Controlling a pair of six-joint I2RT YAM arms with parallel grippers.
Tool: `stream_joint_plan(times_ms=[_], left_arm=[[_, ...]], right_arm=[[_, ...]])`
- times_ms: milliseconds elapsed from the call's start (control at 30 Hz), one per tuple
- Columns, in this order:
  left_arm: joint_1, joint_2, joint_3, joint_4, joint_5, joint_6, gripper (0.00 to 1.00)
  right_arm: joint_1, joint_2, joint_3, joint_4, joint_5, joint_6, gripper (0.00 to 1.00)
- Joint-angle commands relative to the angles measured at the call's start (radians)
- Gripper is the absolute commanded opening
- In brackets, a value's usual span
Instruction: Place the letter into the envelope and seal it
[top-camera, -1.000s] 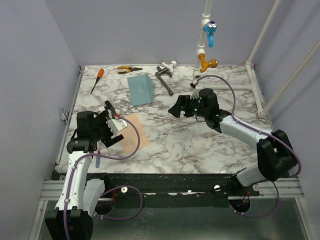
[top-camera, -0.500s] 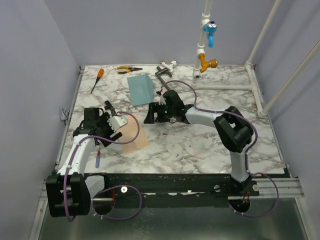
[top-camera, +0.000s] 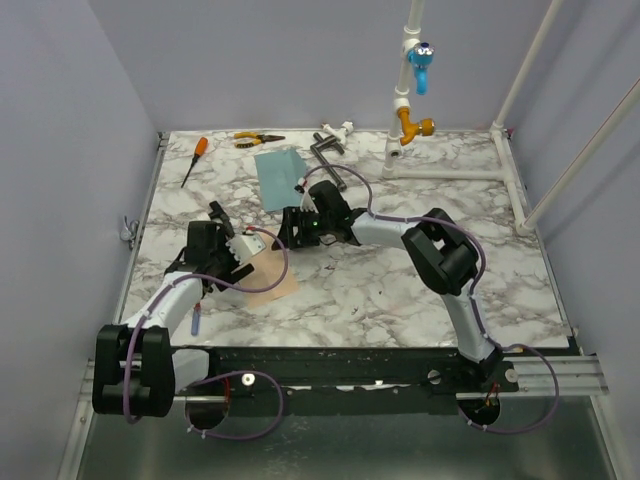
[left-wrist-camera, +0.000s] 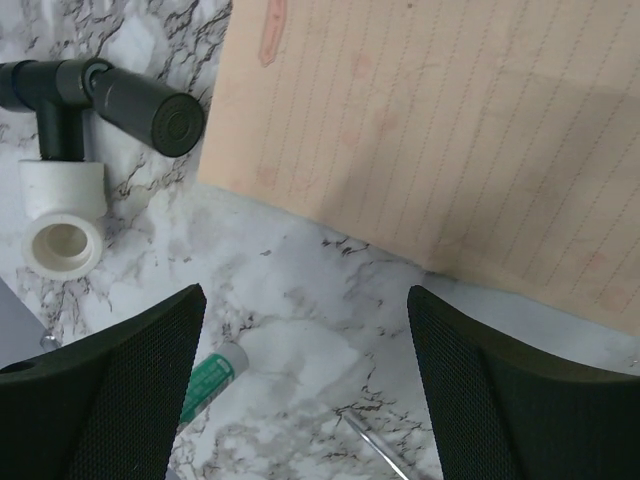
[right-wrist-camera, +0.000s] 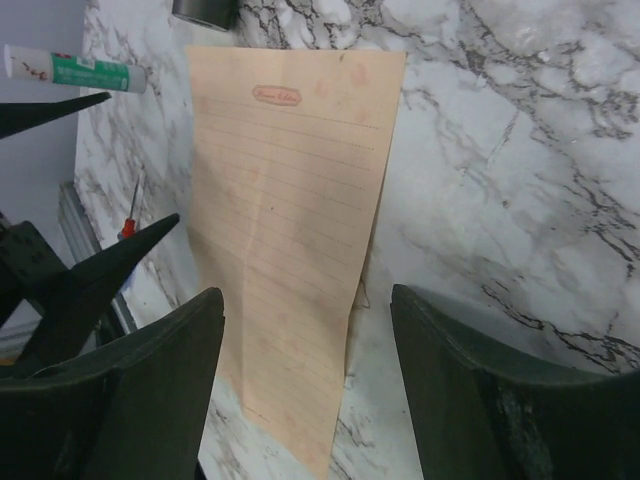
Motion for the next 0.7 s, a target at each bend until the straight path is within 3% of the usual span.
stream_joint_plan(times_ms=[0, 467, 567, 667], left_arm=[[-0.05, 0.021, -0.032, 0.076, -0.043, -0.019, 0.82], [-0.1, 0.058, -0.042, 0.094, -0.07, -0.033, 0.8], [-0.1, 0.059, -0.044, 0.096, -0.065, -0.034, 0.8], [-0.101, 0.063, -0.045, 0.097, -0.062, -0.034, 0.8]], right_arm=[[0.025, 0.07, -0.006, -0.043, -0.066, 0.035, 0.71], [0.034, 0.03, -0.13, 0.175, -0.215, 0.197, 0.66], [0.033, 0.026, -0.126, 0.178, -0.206, 0.198, 0.59], [0.033, 0.035, -0.118, 0.184, -0.208, 0.2, 0.41]])
